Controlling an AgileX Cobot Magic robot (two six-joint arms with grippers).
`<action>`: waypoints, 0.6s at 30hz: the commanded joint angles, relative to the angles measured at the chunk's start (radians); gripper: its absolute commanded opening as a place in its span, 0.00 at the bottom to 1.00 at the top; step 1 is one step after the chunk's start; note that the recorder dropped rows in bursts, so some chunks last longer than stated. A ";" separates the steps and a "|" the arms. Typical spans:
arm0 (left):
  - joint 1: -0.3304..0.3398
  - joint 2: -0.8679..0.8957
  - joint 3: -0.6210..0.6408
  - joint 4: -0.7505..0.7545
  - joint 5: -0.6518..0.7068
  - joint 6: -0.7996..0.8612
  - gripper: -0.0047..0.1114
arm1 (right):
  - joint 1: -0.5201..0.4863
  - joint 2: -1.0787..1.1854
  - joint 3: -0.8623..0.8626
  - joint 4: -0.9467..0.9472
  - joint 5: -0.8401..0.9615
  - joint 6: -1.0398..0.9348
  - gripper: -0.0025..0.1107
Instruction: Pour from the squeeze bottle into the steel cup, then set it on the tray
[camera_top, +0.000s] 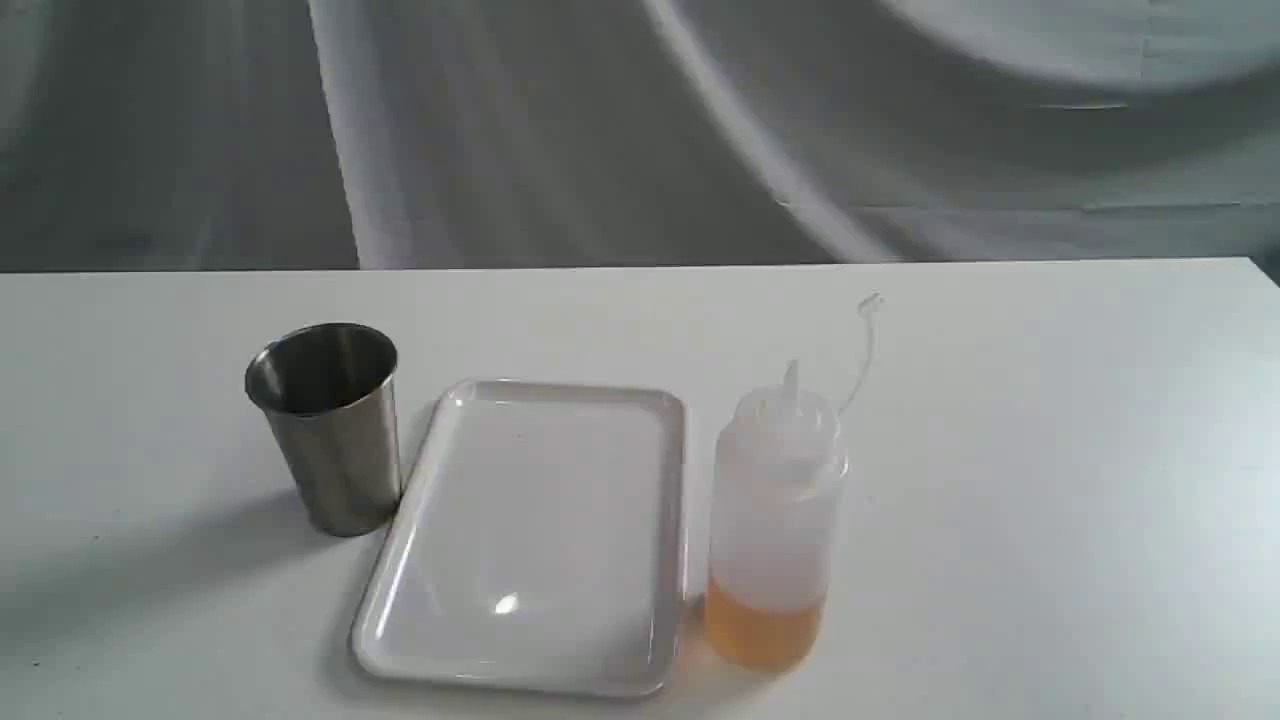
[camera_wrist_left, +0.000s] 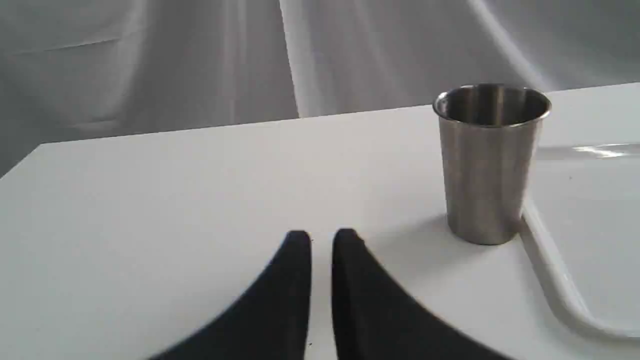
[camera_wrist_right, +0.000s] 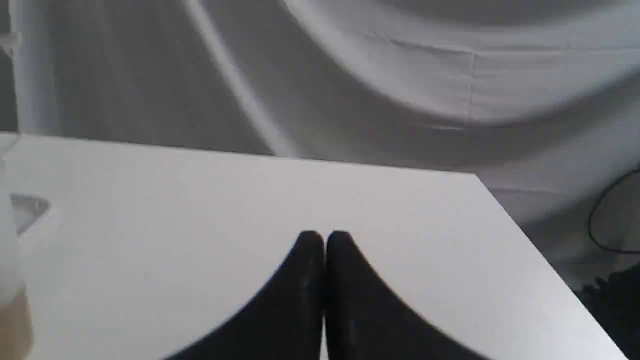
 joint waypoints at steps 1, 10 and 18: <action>-0.009 -0.005 0.004 0.000 -0.004 -0.002 0.11 | -0.008 -0.006 0.003 0.104 -0.122 0.001 0.02; -0.009 -0.005 0.004 0.000 -0.004 -0.002 0.11 | -0.007 -0.006 0.003 0.303 -0.319 0.003 0.02; -0.009 -0.005 0.004 0.000 -0.004 -0.002 0.11 | 0.020 -0.006 -0.040 0.116 -0.286 0.032 0.02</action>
